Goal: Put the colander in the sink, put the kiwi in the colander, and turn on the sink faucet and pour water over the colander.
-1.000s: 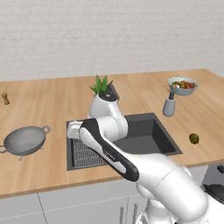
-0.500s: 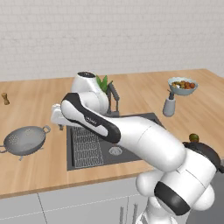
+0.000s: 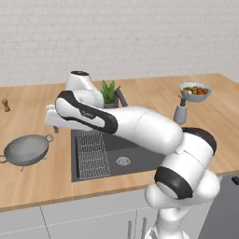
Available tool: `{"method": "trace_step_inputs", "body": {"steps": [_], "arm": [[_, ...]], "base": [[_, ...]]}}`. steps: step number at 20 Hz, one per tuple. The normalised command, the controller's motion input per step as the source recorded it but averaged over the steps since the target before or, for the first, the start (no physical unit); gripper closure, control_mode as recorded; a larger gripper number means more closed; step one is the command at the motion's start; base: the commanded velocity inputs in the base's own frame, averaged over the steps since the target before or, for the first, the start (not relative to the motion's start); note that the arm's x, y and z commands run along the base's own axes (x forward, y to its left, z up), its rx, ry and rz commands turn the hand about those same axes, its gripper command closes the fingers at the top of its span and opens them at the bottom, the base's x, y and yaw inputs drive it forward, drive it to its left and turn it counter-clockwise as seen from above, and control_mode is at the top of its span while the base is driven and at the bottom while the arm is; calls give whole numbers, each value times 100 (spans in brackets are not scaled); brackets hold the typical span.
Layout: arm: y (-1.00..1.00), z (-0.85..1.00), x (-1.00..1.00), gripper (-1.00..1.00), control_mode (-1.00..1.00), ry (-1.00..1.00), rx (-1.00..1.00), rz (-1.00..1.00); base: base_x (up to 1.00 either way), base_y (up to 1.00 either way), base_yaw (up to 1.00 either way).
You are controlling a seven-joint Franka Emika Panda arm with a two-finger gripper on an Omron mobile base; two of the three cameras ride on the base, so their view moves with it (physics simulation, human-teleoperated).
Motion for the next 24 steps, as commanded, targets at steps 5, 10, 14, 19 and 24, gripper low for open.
{"method": "trace_step_inputs", "body": {"steps": [5,10,14,19,24], "arm": [[32,-32,35,-100,-100,6,-5,0],[26,-30,32,-100,-100,0,-2,0],[28,-16,36,-100,-100,0,0,0],[23,-40,27,-100,-100,0,-4,0],[16,-35,25,-100,-100,0,-1,0]], "base": [[0,0,0],[0,0,0],[0,0,0],[0,0,0],[0,0,0]]}}
